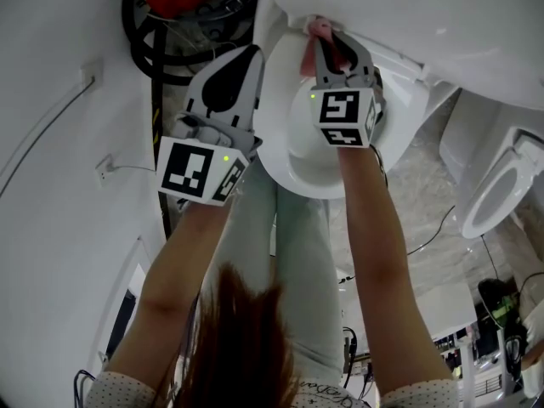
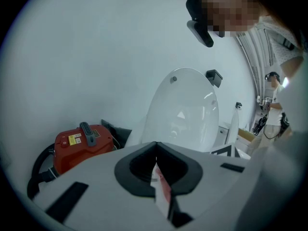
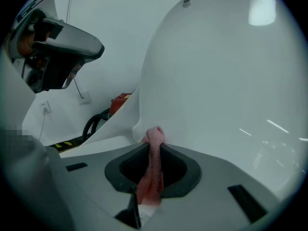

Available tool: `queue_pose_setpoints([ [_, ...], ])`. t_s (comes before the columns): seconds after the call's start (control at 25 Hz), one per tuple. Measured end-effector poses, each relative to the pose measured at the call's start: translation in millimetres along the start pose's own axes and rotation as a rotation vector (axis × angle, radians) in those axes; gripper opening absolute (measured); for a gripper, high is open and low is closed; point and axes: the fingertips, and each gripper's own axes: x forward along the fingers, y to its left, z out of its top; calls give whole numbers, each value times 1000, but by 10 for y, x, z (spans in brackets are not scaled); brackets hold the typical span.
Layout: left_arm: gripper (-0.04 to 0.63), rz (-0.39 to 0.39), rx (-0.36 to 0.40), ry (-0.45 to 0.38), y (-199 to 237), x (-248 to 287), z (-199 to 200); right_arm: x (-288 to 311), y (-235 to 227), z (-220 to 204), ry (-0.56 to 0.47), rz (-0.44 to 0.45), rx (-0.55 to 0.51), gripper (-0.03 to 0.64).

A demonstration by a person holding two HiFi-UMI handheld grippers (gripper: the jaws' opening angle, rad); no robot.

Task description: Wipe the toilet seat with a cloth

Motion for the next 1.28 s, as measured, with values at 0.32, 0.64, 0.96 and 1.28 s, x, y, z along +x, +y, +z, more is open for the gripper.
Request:
queue_pose_setpoints([
  [0.32,5,-23,11,15,-52,-14,1,14,9,-19,6,9,-57,69],
  [0.64,5,-41,26,18,-128,13,39,-16,-8,-40,-9,19,-125,68],
  [0.96,5,-36,24,21,-161,26,23,-110,-128,-132,-22,29,-133,67],
  [1.28,5,-43,22,16,-278,70,21,-197,-237,-219,-31,35,-139,67],
])
